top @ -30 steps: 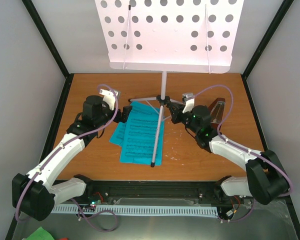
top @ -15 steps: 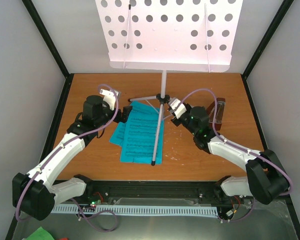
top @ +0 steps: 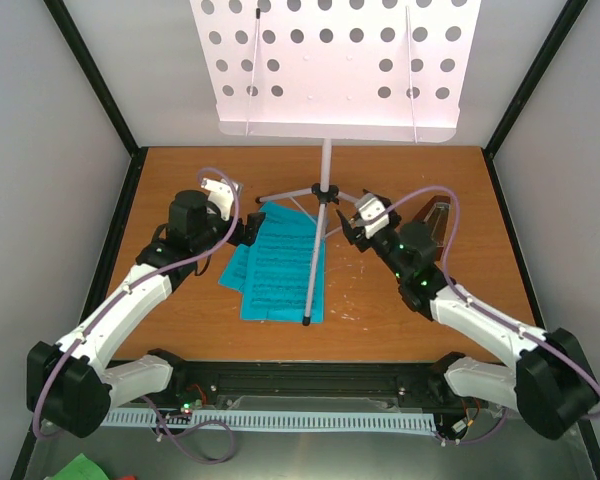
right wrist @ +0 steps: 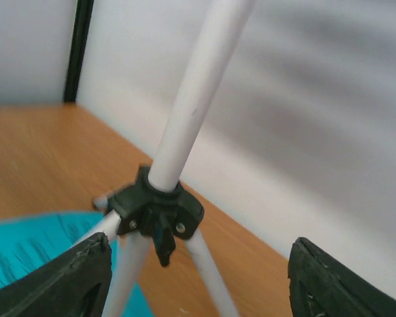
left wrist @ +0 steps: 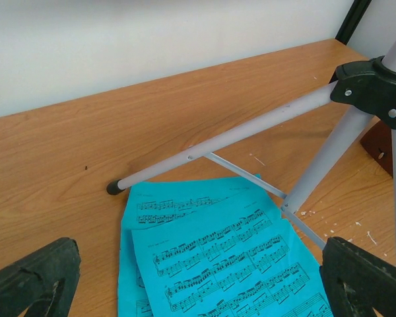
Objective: Pack up the instrument practice props
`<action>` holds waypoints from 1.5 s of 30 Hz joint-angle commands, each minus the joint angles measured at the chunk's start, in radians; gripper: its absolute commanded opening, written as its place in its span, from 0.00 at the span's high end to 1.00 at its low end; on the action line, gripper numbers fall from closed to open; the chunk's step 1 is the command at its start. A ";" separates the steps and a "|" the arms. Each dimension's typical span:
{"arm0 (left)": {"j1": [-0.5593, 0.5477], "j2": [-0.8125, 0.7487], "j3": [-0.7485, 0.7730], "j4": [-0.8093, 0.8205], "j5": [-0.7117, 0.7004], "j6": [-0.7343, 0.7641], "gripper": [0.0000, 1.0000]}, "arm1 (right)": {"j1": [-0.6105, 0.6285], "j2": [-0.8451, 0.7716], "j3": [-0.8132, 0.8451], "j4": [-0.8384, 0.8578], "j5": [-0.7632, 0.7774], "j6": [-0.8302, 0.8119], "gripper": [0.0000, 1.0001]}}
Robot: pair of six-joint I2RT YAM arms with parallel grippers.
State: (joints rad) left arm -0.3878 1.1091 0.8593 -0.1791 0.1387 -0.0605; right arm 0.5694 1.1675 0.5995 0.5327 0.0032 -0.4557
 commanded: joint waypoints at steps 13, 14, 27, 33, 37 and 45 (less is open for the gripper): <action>0.003 -0.001 0.012 0.026 -0.005 0.004 0.01 | 0.000 0.025 0.089 -0.063 -0.038 1.537 0.09; 0.003 -0.002 0.013 0.026 -0.007 0.004 0.00 | 0.000 0.040 0.097 -0.059 -0.052 1.581 0.10; 0.003 -0.017 0.012 0.026 -0.011 0.004 0.01 | -0.008 0.142 0.138 -0.079 -0.062 1.799 0.32; 0.003 -0.019 0.012 0.026 -0.012 0.004 0.00 | -0.012 0.158 0.146 -0.069 -0.067 1.813 0.47; 0.003 -0.019 0.012 0.026 -0.013 0.005 0.01 | -0.016 0.172 0.146 -0.050 -0.082 1.831 0.54; 0.003 -0.017 0.012 0.026 -0.016 0.005 0.01 | -0.018 0.190 0.143 -0.030 -0.096 1.843 0.75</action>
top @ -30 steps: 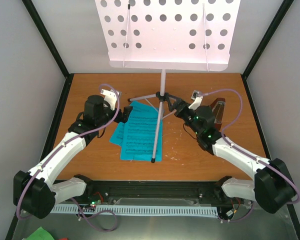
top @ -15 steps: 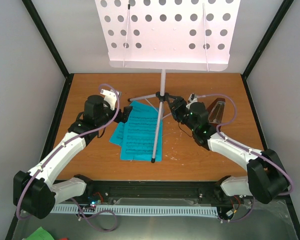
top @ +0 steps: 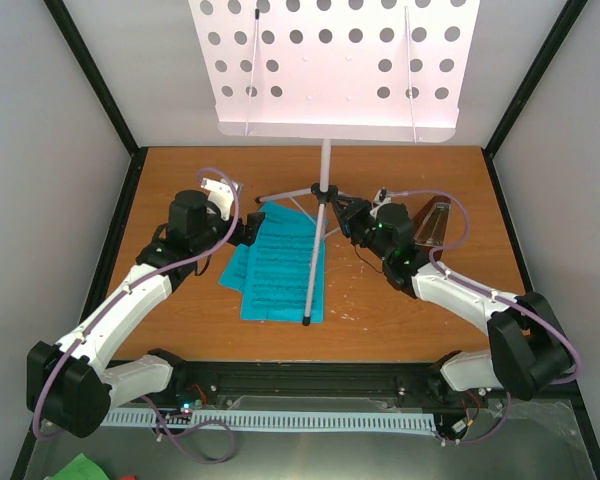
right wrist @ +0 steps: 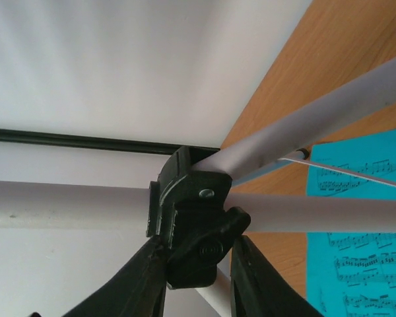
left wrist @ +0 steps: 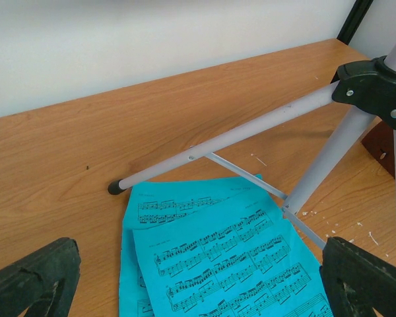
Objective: Pack up the instrument practice props
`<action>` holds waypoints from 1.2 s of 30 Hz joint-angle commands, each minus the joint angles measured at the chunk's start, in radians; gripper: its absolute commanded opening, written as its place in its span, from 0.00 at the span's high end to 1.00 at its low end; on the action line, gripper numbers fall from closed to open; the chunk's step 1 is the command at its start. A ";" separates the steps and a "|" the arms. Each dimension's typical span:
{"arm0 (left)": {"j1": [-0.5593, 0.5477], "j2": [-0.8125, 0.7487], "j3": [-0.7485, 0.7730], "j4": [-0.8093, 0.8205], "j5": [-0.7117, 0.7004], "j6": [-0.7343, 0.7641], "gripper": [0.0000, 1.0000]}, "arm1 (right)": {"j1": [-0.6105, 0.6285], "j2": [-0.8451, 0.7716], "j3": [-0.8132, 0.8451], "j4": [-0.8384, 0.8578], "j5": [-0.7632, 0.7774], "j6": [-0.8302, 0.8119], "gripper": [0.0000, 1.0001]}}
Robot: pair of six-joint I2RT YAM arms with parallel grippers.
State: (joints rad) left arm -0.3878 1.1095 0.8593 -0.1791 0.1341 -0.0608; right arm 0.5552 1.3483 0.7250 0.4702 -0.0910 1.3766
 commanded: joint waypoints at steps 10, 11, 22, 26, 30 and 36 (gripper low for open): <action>0.003 -0.016 0.012 0.026 -0.011 0.006 0.01 | -0.006 -0.009 -0.013 0.034 0.026 -0.007 0.69; 0.003 -0.015 0.012 0.026 -0.010 0.005 0.01 | -0.007 -0.012 -0.015 0.031 0.033 -0.015 0.69; 0.003 -0.014 0.012 0.026 -0.010 0.006 0.01 | -0.017 0.019 -0.029 0.155 -0.028 -0.160 0.94; 0.003 -0.014 0.012 0.026 -0.006 0.004 0.01 | -0.017 0.046 -0.109 0.334 -0.060 -0.291 0.97; 0.003 -0.011 0.011 0.026 -0.008 0.004 0.00 | -0.016 0.089 -0.184 0.540 -0.123 -0.506 0.97; 0.003 -0.004 0.008 0.026 -0.011 0.004 0.01 | -0.008 0.092 -0.205 0.560 -0.198 -0.983 0.97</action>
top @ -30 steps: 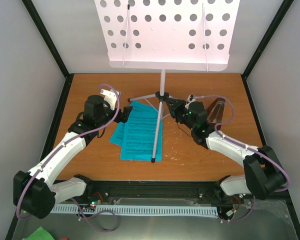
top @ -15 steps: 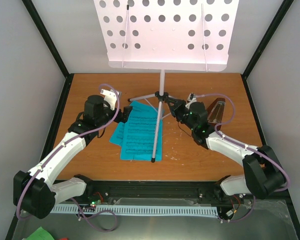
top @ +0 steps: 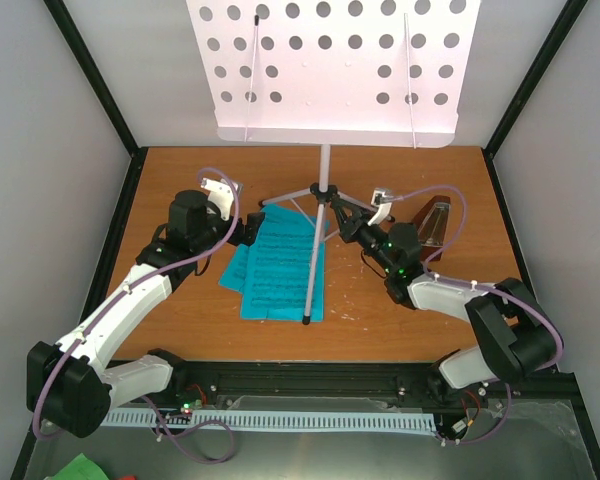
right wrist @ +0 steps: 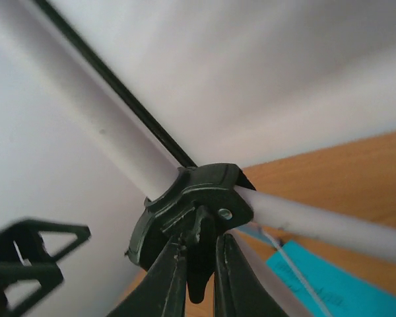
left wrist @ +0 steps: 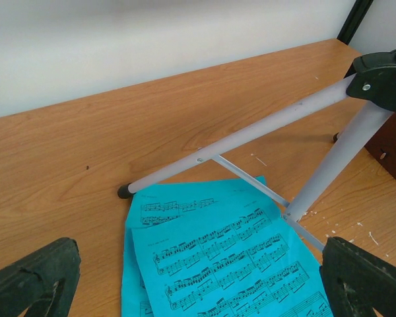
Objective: Pack up the instrument practice props
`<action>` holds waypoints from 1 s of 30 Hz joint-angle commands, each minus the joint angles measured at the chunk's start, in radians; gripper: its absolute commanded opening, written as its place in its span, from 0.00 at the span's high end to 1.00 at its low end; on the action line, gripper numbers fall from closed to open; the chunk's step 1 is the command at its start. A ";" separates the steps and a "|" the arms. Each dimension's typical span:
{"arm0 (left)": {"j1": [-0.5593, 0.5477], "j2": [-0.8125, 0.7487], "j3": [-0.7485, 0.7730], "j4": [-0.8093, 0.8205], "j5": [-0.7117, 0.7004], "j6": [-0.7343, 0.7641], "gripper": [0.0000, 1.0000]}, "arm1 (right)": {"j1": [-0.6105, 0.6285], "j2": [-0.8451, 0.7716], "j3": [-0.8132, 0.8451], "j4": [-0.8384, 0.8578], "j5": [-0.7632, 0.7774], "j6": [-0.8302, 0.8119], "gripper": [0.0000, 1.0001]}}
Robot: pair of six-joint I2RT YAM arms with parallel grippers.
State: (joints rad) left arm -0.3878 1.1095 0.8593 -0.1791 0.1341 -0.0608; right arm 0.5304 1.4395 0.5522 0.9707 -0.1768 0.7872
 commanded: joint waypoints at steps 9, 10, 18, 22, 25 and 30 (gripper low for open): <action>0.003 0.009 0.006 0.025 -0.008 0.010 0.00 | 0.026 -0.104 0.041 -0.258 0.012 -0.890 0.73; 0.003 0.009 0.005 0.026 -0.008 0.012 0.01 | 0.026 -0.131 0.040 -0.272 0.021 -0.886 0.66; -0.001 -0.034 0.022 0.032 0.119 -0.084 0.03 | -0.072 -0.354 -0.015 -0.246 -0.104 -0.648 0.30; -0.028 -0.078 -0.062 0.167 0.277 -0.290 0.07 | -0.171 -0.303 0.065 -0.260 -0.275 -0.538 0.28; -0.096 -0.061 -0.141 0.290 0.332 -0.384 0.11 | -0.193 -0.219 0.145 -0.225 -0.371 -0.497 0.28; -0.228 0.045 -0.182 0.459 0.463 -0.435 0.14 | -0.201 -0.063 0.326 -0.152 -0.575 -0.427 0.29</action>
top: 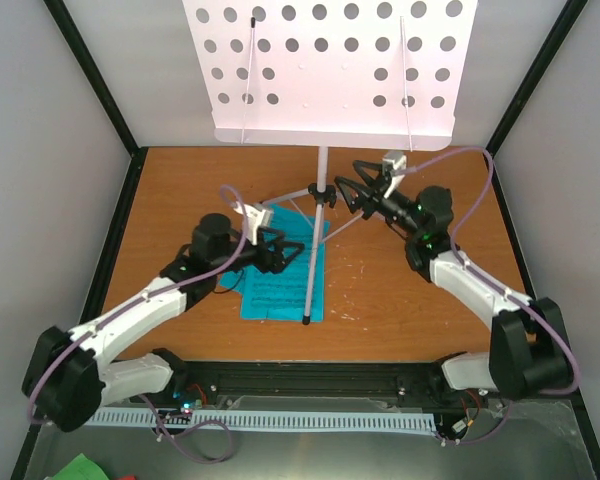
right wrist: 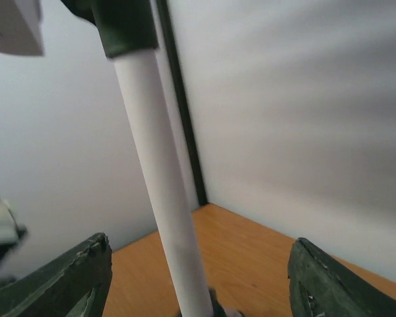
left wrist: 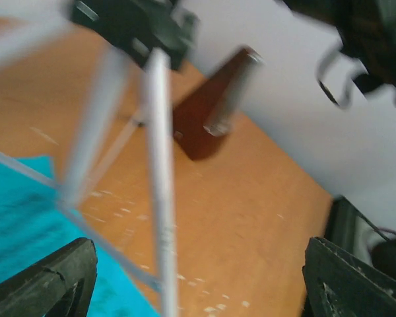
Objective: Pack up the instrument practice props
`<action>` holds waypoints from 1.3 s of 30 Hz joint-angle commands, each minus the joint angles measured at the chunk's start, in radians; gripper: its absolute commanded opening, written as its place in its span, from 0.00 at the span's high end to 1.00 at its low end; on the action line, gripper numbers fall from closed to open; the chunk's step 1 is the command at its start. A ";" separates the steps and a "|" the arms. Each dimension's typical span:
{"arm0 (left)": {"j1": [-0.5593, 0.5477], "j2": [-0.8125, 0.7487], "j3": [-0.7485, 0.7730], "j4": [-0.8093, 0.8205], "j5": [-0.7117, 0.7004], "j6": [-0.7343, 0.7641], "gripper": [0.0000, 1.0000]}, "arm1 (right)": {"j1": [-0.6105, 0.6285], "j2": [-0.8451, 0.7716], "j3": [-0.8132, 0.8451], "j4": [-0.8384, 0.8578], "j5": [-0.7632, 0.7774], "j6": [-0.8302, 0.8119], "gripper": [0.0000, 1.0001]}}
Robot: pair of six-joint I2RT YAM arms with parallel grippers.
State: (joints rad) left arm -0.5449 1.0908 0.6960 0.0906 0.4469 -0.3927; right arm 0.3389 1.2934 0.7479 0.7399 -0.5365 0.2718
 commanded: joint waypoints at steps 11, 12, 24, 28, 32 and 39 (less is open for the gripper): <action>-0.093 0.257 0.027 0.203 0.193 -0.064 0.25 | -0.011 0.267 0.452 -0.041 -0.398 0.073 0.40; -0.093 0.272 0.039 0.193 0.188 -0.059 0.26 | -0.011 0.273 0.472 -0.056 -0.402 0.063 0.42; -0.093 0.397 0.112 0.146 0.155 -0.020 0.49 | -0.012 0.340 0.618 -0.145 -0.461 0.030 0.59; -0.093 0.414 0.113 0.140 0.130 -0.008 0.57 | -0.011 0.352 0.646 -0.159 -0.482 0.029 0.68; -0.093 0.440 0.122 0.129 0.124 0.002 0.70 | -0.011 0.357 0.662 -0.190 -0.493 0.014 0.81; -0.093 0.442 0.111 0.154 0.084 0.050 1.00 | -0.011 0.334 0.654 -0.225 -0.510 -0.010 0.97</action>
State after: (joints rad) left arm -0.6365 1.5261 0.7795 0.2283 0.5671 -0.3691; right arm 0.3305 1.6409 1.3834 0.5556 -1.0229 0.2729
